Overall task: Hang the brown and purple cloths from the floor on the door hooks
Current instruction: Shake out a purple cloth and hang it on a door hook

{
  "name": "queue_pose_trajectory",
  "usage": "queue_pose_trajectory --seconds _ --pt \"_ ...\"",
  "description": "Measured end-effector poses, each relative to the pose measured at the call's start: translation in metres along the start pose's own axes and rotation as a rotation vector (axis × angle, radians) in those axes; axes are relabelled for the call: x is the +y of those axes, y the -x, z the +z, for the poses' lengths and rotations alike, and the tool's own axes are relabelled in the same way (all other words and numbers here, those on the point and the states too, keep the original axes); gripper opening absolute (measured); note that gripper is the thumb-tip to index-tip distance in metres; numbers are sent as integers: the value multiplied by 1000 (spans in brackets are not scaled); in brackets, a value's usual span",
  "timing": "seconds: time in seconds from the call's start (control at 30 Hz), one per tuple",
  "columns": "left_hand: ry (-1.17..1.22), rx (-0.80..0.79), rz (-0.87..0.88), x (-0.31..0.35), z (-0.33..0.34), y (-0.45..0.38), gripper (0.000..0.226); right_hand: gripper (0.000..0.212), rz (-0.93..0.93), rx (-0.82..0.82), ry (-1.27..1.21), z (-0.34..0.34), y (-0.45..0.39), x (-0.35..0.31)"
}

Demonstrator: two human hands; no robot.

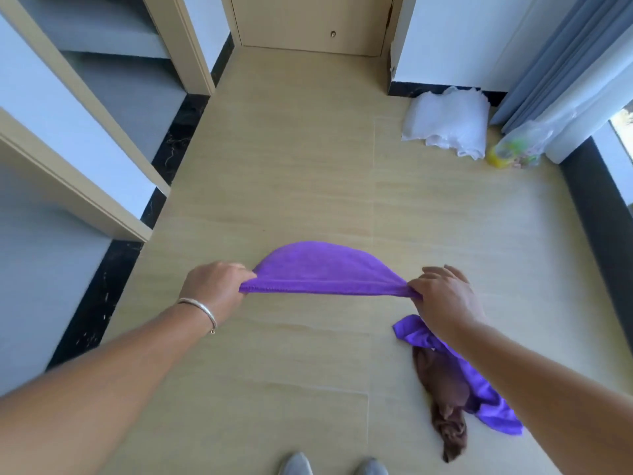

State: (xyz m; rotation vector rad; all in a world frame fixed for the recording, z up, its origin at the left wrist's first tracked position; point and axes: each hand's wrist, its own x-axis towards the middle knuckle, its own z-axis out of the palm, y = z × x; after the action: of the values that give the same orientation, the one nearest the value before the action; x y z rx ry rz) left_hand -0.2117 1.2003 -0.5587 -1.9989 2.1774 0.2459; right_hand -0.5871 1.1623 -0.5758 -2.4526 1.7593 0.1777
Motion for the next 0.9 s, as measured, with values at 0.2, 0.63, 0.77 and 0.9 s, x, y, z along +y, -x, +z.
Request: queue_pose_trajectory --seconds 0.2,0.63,0.77,0.9 --pt "2 -198 8 17 145 65 17 8 -20 -201 -65 120 73 -13" --pt "409 -384 -268 55 374 113 8 12 36 -464 -38 342 141 -22" --pt "828 -307 -451 43 421 73 18 13 146 -359 -182 387 95 -12" --pt "1032 -127 -554 18 458 -1 12 16 276 -185 -317 419 13 3"
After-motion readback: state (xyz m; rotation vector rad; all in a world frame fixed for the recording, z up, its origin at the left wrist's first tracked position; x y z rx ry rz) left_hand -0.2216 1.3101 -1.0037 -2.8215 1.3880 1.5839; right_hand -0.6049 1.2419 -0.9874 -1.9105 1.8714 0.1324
